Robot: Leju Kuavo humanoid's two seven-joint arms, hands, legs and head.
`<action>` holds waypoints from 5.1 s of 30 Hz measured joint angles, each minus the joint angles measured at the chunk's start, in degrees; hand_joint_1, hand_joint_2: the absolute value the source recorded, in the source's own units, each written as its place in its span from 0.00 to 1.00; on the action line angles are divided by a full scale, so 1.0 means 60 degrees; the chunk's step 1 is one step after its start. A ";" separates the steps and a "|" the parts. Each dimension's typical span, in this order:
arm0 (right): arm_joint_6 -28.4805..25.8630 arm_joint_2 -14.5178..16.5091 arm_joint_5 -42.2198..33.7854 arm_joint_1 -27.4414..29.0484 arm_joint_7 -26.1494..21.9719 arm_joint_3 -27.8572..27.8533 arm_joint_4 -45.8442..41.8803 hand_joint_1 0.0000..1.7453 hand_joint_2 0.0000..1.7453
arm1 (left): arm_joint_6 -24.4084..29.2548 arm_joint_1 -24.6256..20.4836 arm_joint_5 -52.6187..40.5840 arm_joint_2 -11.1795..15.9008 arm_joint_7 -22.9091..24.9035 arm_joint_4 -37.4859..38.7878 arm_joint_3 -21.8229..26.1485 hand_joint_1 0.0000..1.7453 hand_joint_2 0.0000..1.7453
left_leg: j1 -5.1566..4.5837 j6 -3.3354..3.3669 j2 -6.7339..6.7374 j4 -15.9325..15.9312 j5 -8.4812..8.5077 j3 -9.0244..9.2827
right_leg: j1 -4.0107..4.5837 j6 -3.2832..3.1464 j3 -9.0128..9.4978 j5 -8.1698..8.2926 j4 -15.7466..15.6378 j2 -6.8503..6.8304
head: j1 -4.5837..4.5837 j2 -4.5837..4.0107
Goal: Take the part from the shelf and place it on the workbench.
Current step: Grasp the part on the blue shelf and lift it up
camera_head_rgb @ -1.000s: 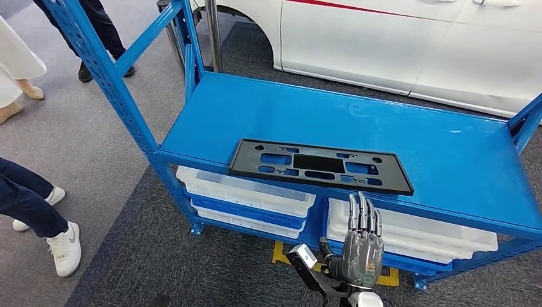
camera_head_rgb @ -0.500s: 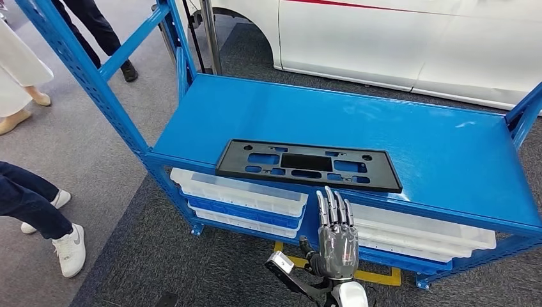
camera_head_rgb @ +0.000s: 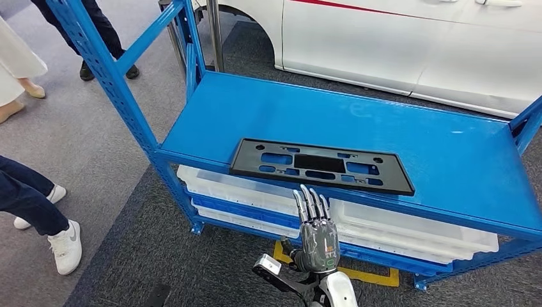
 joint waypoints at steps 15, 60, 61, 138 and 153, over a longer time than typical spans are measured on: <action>0.0000 0.0117 -0.0230 -0.0032 -0.0299 -0.0247 0.0391 0.00 1.00 | 0.0022 0.0076 -0.0119 0.0057 0.0048 0.0000 0.0105 0.00 0.00 | 0.0016 -0.0540 -0.0012 0.2568 -0.1092 -0.1157 | 0.0027 -0.0401 0.1024 0.0859 -0.2251 -0.0010 | -0.0008 0.0000; -0.0007 0.0141 -0.0449 0.0049 -0.0888 -0.0434 -0.0090 0.00 1.00 | 0.1711 -0.0018 -0.0130 -0.0159 0.0993 0.0001 0.0931 0.00 0.00 | 0.0006 0.0034 -0.0012 -0.0179 -0.0042 0.0186 | 0.0016 0.0036 -0.0359 -0.0269 0.0442 0.0008 | -0.0005 0.0000; -0.0007 0.0142 -0.0408 0.0074 -0.0838 -0.0461 -0.0259 0.00 1.00 | 0.1811 -0.0004 -0.0139 -0.0220 0.1030 0.0002 0.0974 0.00 0.00 | 0.0006 0.0022 -0.0019 -0.0172 -0.0081 0.0232 | -0.0001 0.0044 -0.0346 -0.0034 0.0318 0.0006 | -0.0004 0.0000; -0.0007 0.0109 0.0664 0.0202 0.2010 -0.0587 -0.0918 0.00 1.00 | -0.0053 -0.0036 -0.0904 0.0067 0.0741 0.0055 0.1522 0.00 0.00 | 0.0026 -0.0472 0.0007 0.2586 -0.0944 -0.1266 | 0.0012 -0.0437 0.1108 0.0627 -0.2109 0.0043 | -0.0015 0.0000; -0.0007 0.0079 0.0675 0.0195 0.2103 -0.0566 -0.0873 0.00 1.00 | -0.0052 -0.0031 -0.1007 0.0120 0.0656 0.0055 0.1522 0.00 0.00 | -0.0005 0.0036 0.0017 -0.0083 0.0121 -0.0107 | 0.0015 -0.0008 -0.0118 -0.0321 0.0283 0.0045 | -0.0007 0.0000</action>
